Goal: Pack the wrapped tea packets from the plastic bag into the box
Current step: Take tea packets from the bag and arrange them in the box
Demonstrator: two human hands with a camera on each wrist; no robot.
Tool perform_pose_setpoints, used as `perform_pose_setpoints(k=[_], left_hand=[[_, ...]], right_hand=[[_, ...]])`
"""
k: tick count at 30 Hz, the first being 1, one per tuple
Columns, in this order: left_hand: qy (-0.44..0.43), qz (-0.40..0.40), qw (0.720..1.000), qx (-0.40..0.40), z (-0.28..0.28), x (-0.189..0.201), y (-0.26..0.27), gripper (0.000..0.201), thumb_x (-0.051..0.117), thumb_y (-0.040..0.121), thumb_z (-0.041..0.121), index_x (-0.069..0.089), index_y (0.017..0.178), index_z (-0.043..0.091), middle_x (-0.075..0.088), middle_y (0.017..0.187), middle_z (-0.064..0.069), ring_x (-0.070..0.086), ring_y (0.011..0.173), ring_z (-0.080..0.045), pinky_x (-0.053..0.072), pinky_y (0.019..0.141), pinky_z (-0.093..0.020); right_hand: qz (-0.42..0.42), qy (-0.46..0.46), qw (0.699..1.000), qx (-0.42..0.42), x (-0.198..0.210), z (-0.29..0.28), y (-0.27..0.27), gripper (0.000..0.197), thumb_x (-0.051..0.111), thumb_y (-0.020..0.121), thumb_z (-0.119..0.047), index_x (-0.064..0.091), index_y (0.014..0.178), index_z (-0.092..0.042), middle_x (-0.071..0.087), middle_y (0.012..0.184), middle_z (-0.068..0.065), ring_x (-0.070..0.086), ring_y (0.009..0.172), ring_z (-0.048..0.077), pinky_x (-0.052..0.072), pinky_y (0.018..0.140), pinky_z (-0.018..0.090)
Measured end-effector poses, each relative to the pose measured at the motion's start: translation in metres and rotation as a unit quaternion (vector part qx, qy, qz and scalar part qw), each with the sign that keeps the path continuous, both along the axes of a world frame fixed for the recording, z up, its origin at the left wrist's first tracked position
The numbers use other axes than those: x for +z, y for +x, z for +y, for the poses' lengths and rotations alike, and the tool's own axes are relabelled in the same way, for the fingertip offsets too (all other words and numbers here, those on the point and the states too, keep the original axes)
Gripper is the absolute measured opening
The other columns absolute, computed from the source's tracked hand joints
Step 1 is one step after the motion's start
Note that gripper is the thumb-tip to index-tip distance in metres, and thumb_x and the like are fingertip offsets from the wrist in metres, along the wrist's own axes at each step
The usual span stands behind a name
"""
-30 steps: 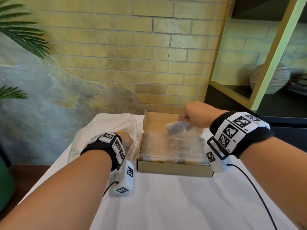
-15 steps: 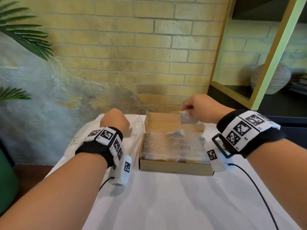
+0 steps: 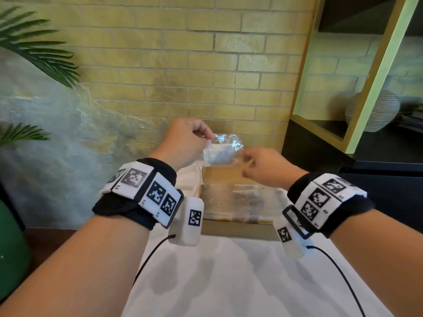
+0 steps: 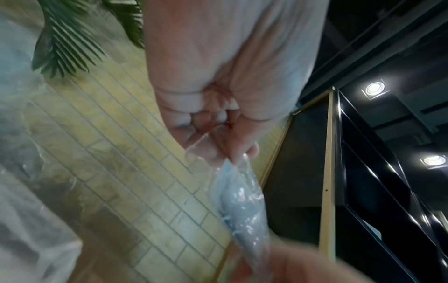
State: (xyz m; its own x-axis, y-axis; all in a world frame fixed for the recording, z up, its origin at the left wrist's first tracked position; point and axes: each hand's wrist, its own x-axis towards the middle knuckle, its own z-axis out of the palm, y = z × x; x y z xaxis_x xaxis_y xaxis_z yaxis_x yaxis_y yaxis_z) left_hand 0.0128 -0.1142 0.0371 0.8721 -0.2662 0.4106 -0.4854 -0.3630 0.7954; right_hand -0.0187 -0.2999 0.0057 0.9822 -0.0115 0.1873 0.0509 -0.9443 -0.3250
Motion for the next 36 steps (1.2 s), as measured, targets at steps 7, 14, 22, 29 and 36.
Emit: perform_pose_setpoints(k=[7, 14, 22, 29, 36], left_hand=[[-0.015, 0.029, 0.998, -0.046, -0.025, -0.026, -0.002, 0.035, 0.059, 0.078, -0.009, 0.058, 0.058, 0.02, 0.058, 0.062, 0.005, 0.047, 0.056, -0.008, 0.04, 0.06, -0.022], [0.088, 0.072, 0.99, 0.081, 0.001, -0.041, 0.009, 0.014, 0.063, 0.084, 0.014, 0.057, 0.094, 0.022, 0.057, 0.105, 0.003, 0.051, 0.096, -0.016, 0.04, 0.081, -0.028], [0.265, 0.152, 0.908, 0.288, 0.067, -0.056, 0.003, 0.033, 0.05, 0.085, 0.017, 0.059, 0.116, 0.023, 0.032, 0.137, -0.011, 0.029, 0.124, -0.036, 0.03, 0.105, -0.042], [0.401, 0.223, 0.844, 0.279, 0.1, -0.082, 0.018, 0.04, 0.032, 0.09, 0.012, 0.053, 0.124, 0.006, 0.046, 0.136, -0.013, 0.041, 0.124, -0.033, 0.034, 0.102, -0.042], [0.334, 0.051, 0.901, 0.273, 0.08, -0.077, 0.004, 0.034, 0.049, 0.084, 0.002, 0.062, 0.114, 0.011, 0.046, 0.131, -0.011, 0.045, 0.12, -0.03, 0.039, 0.095, -0.034]], right_hand=[[-0.043, 0.112, 0.988, 0.101, 0.02, 0.006, -0.014, 0.054, 0.061, 0.084, -0.007, 0.048, 0.132, -0.028, 0.052, 0.088, -0.019, 0.053, 0.078, -0.002, 0.042, 0.064, 0.007], [0.015, -0.079, 0.994, 0.07, -0.012, 0.005, -0.016, 0.018, 0.056, 0.086, -0.005, 0.068, 0.098, -0.012, 0.065, 0.093, -0.003, 0.052, 0.082, 0.008, 0.037, 0.064, 0.012], [-0.032, -0.032, 0.997, 0.069, -0.011, 0.011, -0.022, 0.01, 0.061, 0.084, -0.006, 0.068, 0.088, -0.012, 0.058, 0.078, -0.008, 0.051, 0.073, 0.007, 0.033, 0.057, 0.008], [0.055, -0.127, 0.99, 0.042, -0.03, 0.014, -0.026, 0.016, 0.051, 0.084, -0.001, 0.066, 0.088, -0.006, 0.058, 0.078, -0.004, 0.054, 0.078, 0.016, 0.044, 0.071, 0.026], [0.029, -0.101, 0.993, 0.052, -0.028, 0.02, -0.037, 0.042, 0.041, 0.092, -0.001, 0.052, 0.129, -0.018, 0.061, 0.098, 0.0, 0.055, 0.086, 0.018, 0.049, 0.079, 0.031]])
